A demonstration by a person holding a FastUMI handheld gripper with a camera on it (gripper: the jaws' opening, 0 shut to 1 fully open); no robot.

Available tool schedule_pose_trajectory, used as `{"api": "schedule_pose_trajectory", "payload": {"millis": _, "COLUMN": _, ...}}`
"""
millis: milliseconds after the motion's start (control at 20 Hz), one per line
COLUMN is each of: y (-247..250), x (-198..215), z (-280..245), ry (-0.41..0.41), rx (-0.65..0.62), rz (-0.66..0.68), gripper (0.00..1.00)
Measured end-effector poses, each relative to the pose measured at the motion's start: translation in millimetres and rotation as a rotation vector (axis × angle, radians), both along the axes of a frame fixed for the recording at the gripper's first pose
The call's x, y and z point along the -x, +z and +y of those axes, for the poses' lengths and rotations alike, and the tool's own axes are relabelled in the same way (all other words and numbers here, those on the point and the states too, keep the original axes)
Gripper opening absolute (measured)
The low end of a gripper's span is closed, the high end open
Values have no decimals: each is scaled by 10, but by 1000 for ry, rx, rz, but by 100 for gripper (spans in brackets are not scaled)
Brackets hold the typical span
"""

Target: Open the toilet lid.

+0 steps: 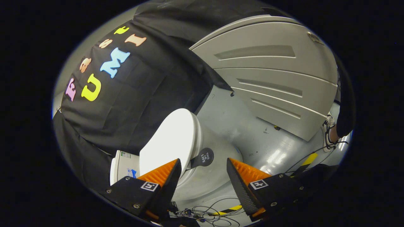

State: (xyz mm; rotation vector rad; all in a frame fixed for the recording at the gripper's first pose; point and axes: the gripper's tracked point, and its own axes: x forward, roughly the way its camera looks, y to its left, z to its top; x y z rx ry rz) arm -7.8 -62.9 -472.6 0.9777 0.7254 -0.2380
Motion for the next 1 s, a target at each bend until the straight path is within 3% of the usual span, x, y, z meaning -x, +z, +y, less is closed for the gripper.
{"api": "schedule_pose_trajectory", "payload": {"millis": 300, "y": -452, "x": -148, "z": 189, "ry": 58, "rx": -75, "rz": 28, "gripper": 71}}
{"api": "schedule_pose_trajectory", "payload": {"millis": 500, "y": -537, "x": -325, "z": 219, "ry": 58, "rx": -128, "rz": 2, "gripper": 70}}
{"api": "schedule_pose_trajectory", "payload": {"millis": 700, "y": -541, "x": -438, "z": 272, "ry": 70, "rx": -152, "rz": -51, "gripper": 54}}
{"api": "schedule_pose_trajectory", "payload": {"millis": 850, "y": -543, "x": -496, "z": 262, "ry": 69, "rx": -144, "rz": -67, "gripper": 35}}
{"api": "schedule_pose_trajectory", "payload": {"millis": 1000, "y": -489, "x": -497, "z": 244, "ry": 64, "rx": -133, "rz": -82, "gripper": 30}}
